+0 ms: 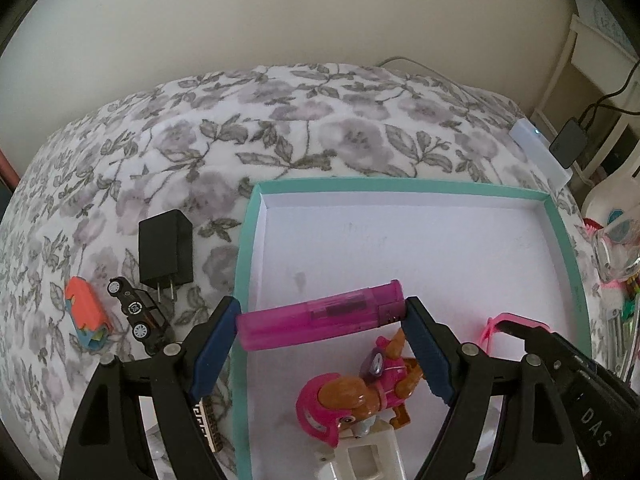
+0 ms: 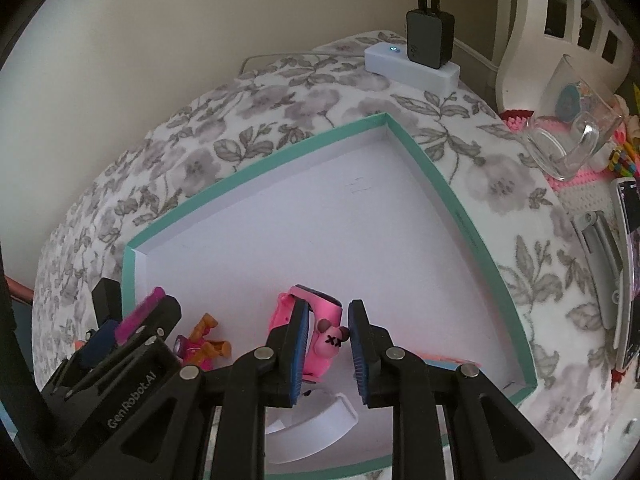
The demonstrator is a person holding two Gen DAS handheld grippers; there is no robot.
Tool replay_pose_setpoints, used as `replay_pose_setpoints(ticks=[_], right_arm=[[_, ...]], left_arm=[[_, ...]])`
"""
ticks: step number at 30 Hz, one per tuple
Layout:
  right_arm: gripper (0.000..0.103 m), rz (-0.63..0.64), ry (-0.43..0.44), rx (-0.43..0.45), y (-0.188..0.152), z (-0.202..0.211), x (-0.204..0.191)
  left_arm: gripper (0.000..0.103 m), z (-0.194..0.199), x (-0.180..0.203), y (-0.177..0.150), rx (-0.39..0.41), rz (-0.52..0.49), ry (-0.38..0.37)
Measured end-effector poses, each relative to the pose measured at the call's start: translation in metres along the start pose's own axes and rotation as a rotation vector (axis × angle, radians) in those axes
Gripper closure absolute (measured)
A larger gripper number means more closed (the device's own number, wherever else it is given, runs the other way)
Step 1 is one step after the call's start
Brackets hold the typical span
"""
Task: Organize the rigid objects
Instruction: 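Carry the watch and lighter into the teal tray and open both tools, then move both tools back toward the remaining toys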
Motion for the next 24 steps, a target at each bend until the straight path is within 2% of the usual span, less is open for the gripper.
replay_pose_setpoints(ticks=[8,10,12,17,24], right_arm=[[0.078,0.001,-0.008,0.003,0.001,0.003,-0.002],[0.071,-0.002,-0.014,0.007,0.002,0.005,-0.001],[0.056,-0.002,-0.022,0.012,0.003,0.006,-0.001],[0.041,0.002,-0.035,0.022,0.004,0.008,-0.002],[0.025,0.012,-0.038,0.037,0.005,0.01,-0.003]], left_arm=[[0.018,0.003,-0.007,0.002,-0.008,0.012,0.011],[0.015,0.004,-0.01,0.002,-0.011,0.02,0.019],[0.011,0.006,-0.015,0.003,-0.015,0.031,0.028],[0.006,0.011,-0.026,0.005,-0.016,0.056,0.058],[0.005,0.013,-0.048,0.005,-0.026,0.106,0.118]])
Point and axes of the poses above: each gripper's, at about its wrist camera, not at the fingertips, and z roughly against the way its jaws point, x to its right, y to its top, the point moved 6 cm from there along -z, roughly the way its jaws point, and after that the axes turned 5 degrees about x, right-handed, at the moved point
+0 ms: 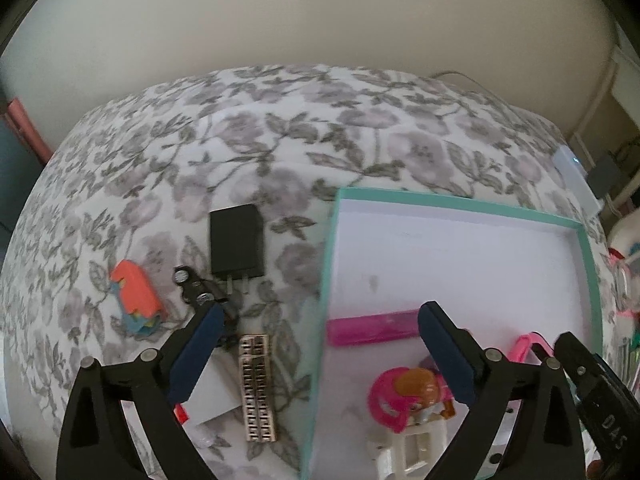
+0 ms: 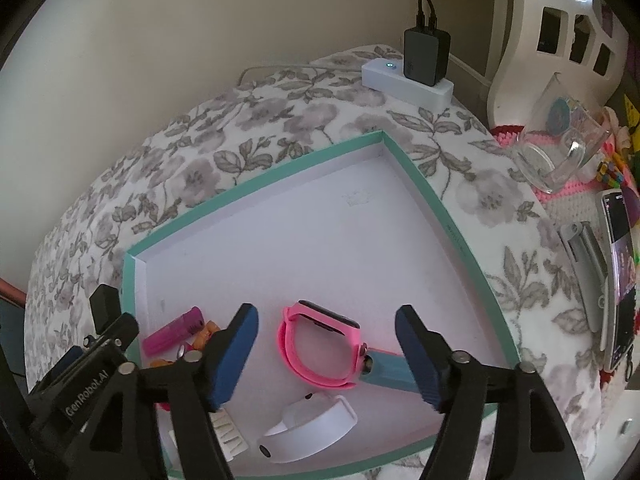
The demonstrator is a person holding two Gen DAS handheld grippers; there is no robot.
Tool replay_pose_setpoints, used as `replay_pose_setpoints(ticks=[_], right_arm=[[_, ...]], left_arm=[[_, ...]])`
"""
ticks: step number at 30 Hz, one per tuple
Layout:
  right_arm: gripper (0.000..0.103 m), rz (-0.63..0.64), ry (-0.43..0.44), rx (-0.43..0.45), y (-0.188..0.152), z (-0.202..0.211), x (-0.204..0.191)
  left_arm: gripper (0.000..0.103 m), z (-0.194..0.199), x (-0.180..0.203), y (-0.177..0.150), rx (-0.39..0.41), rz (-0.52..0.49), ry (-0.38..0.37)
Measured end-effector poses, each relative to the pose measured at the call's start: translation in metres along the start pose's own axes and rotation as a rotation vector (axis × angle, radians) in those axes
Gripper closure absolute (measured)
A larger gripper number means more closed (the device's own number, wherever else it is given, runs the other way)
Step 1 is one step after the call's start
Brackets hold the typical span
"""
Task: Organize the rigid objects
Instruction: 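Move both tools back toward the remaining toys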
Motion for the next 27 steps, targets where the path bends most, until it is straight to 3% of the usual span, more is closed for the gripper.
replay_pose_setpoints(ticks=[3,7,10,21,27], right_arm=[[0.014,0.005,-0.006,0.009,0.001,0.0,0.0],[0.012,0.025,-0.014,0.016,0.001,0.001,-0.003],[0.0,0.045,-0.025,0.023,0.0,0.001,-0.006],[0.0,0.136,-0.026,0.103,0.0,0.006,-0.032],[0.0,0.144,0.059,0.142,-0.002,0.013,-0.062]], left_arm=[[0.004,-0.004,-0.013,-0.001,-0.019,0.038,0.027],[0.004,-0.007,-0.026,-0.004,-0.041,0.079,0.039],[0.004,-0.009,-0.035,-0.005,-0.058,0.095,0.058],[0.004,-0.015,-0.067,-0.011,-0.113,0.134,0.116],[0.004,-0.007,-0.104,-0.005,-0.101,0.178,0.155]])
Point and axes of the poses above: each gripper's, at about its wrist camera, not at the fingertips, and z roughly against the way its jaws point, x to its right, y to its top, the point moved 6 cm from there along -z, roughly the way its jaws point, and after that the axes turned 5 degrees about x, right-handed, at the moved point
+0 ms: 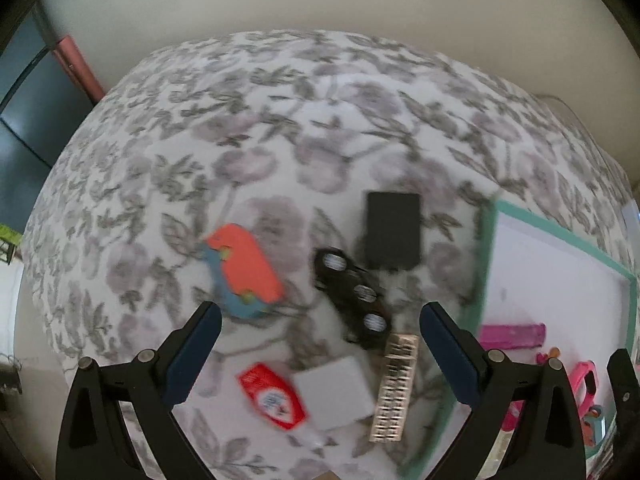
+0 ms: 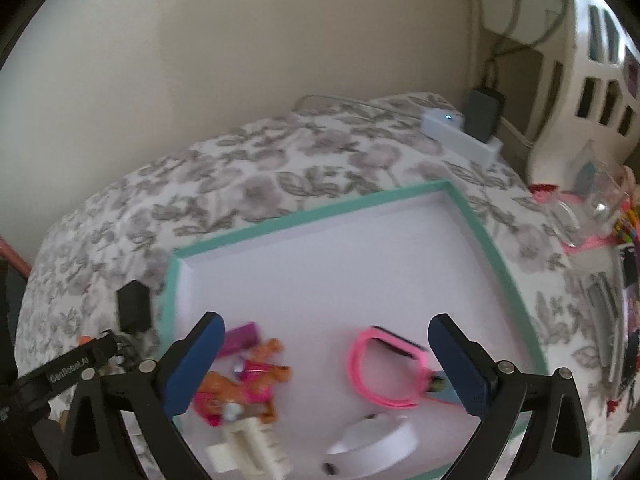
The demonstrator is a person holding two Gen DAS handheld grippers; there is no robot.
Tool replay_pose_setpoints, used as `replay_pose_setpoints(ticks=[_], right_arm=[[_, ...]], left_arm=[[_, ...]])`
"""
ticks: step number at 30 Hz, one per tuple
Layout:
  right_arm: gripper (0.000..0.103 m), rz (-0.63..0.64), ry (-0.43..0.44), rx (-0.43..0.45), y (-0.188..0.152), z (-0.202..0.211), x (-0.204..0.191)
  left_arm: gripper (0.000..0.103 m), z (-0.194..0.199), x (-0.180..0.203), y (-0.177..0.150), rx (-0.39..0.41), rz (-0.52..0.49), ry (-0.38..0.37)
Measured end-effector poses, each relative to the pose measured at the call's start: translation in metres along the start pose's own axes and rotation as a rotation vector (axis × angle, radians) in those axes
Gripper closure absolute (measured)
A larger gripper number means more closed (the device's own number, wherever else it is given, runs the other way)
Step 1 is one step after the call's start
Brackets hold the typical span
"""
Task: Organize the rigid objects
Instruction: 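Move both tools back toward the remaining toys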
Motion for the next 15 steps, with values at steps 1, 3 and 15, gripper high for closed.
replay_pose_setpoints(ticks=[1,3,15], right_arm=[[0.0,0.012,0.011,0.006,0.0,0.0,-0.007],[0.0,0.034,0.036,0.053,0.0,0.004,-0.02],[0.0,0.113,0.194,0.092,-0.007,0.015,-0.095]], left_arm=[[0.004,0.001,-0.007,0.002,0.006,0.011,0.004],[0.004,0.004,-0.022,0.006,0.015,0.034,0.016],[0.004,0.013,-0.099,0.014,0.032,0.16,0.064]])
Point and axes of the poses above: each gripper's, at about its wrist camera, not at the fingertips, and z roughly against the way its jaws point, x to its right, y to its top, the point moved 6 cm from there along -z, roughly the way its jaws point, and after that the axes turned 5 degrees about x, right-handed, at the moved point
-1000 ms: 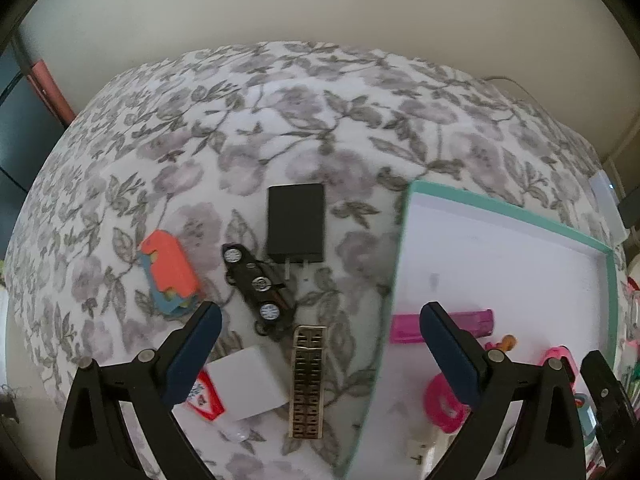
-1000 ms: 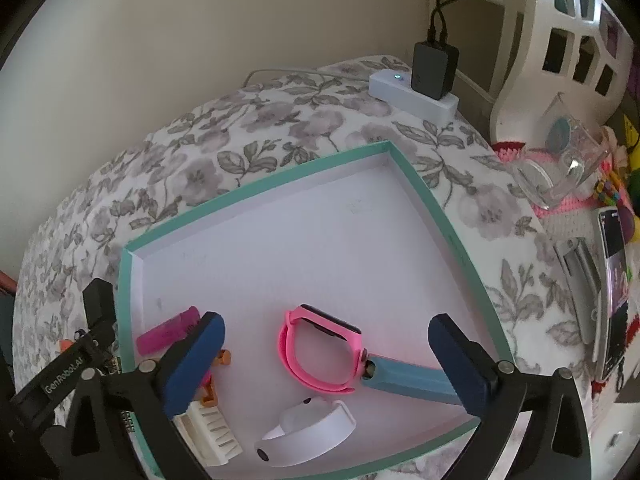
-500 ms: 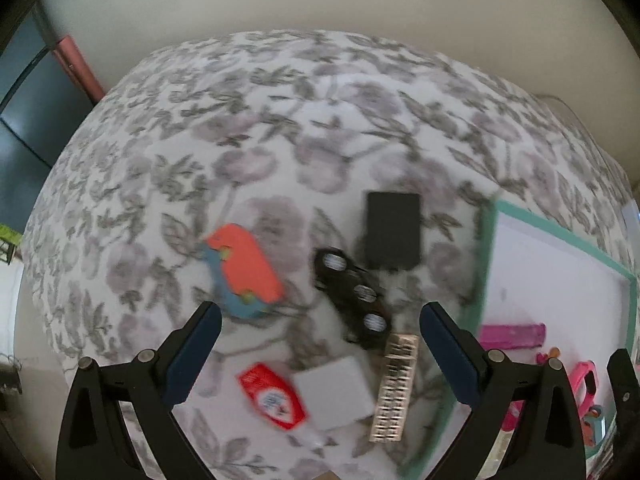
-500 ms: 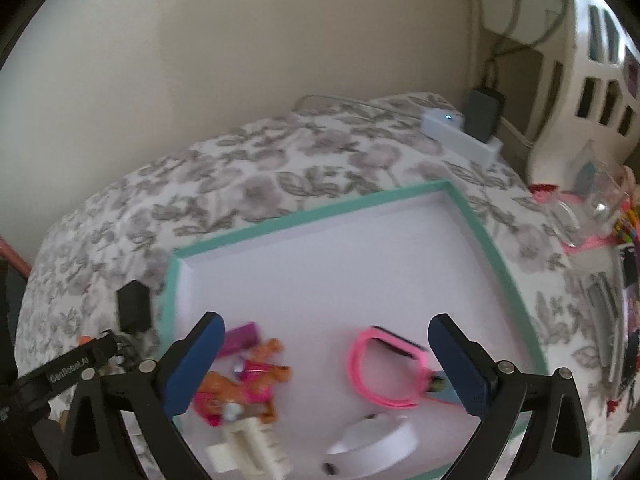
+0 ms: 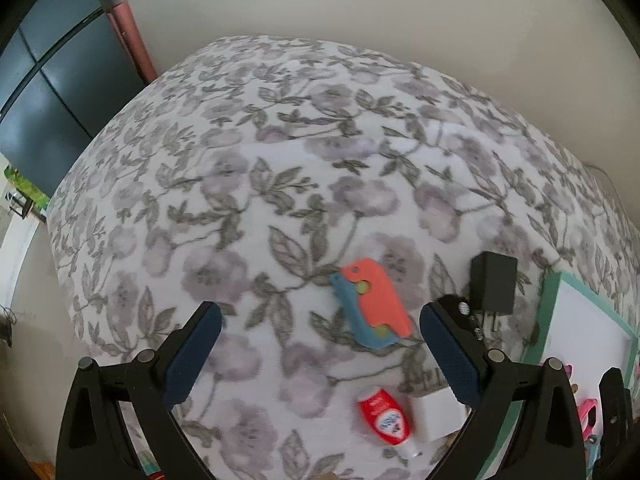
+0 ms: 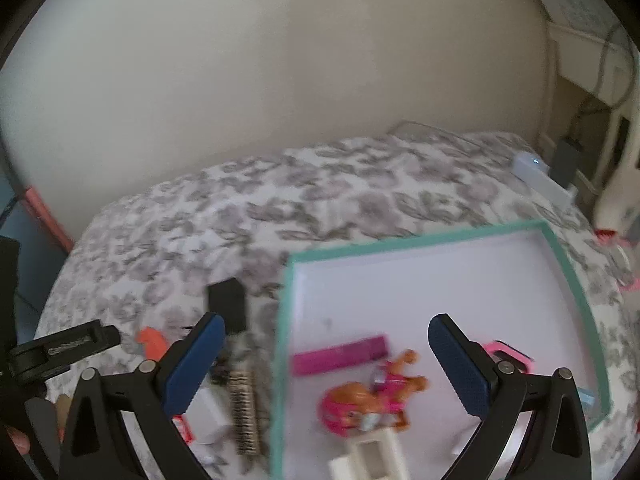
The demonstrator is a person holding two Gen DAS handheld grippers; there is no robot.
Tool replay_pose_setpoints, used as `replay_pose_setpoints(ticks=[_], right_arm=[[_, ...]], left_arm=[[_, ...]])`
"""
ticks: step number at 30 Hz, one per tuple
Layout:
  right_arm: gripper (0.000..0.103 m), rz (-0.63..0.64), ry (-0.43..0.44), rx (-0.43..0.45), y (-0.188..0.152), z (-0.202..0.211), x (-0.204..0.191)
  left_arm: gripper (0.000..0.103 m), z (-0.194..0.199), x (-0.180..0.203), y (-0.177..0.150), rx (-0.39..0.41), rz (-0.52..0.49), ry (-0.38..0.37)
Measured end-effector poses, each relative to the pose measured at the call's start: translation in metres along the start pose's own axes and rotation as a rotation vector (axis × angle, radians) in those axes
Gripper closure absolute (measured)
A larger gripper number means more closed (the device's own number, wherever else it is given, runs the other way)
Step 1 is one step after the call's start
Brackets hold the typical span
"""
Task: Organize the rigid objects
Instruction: 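Move both tools back toward the remaining toys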
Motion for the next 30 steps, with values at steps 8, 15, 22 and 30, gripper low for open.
replay_pose_setpoints(ticks=[8,15,22,30], right_arm=[[0.0,0.098,0.109,-0.081,-0.018,-0.011,-0.048],[0.0,0.215,0.129,-0.189,-0.047,-0.026,-0.074],[0.005,0.217,0.094,-0.261,-0.06,-0.034,-0.065],[0.008,0.149,0.047,-0.276,-0.05,-0.03,-0.038]], left_arm=[[0.004,-0.009,-0.015,-0.007,-0.044,0.029,-0.011],[0.004,-0.03,-0.01,-0.033,-0.162,0.044,-0.037],[0.004,-0.05,0.0,-0.056,-0.271,0.054,-0.052],[0.004,-0.061,0.005,-0.073,-0.324,0.043,-0.048]])
Point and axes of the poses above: each gripper's, at about its wrist camera, not at the fingertips, and z roughly against the way its jaws point, x to its right, y to its top, the point moved 6 cm from there along -z, roughly the way its jaws point, and after that the axes turned 5 degrees about x, right-handed, at the moved point
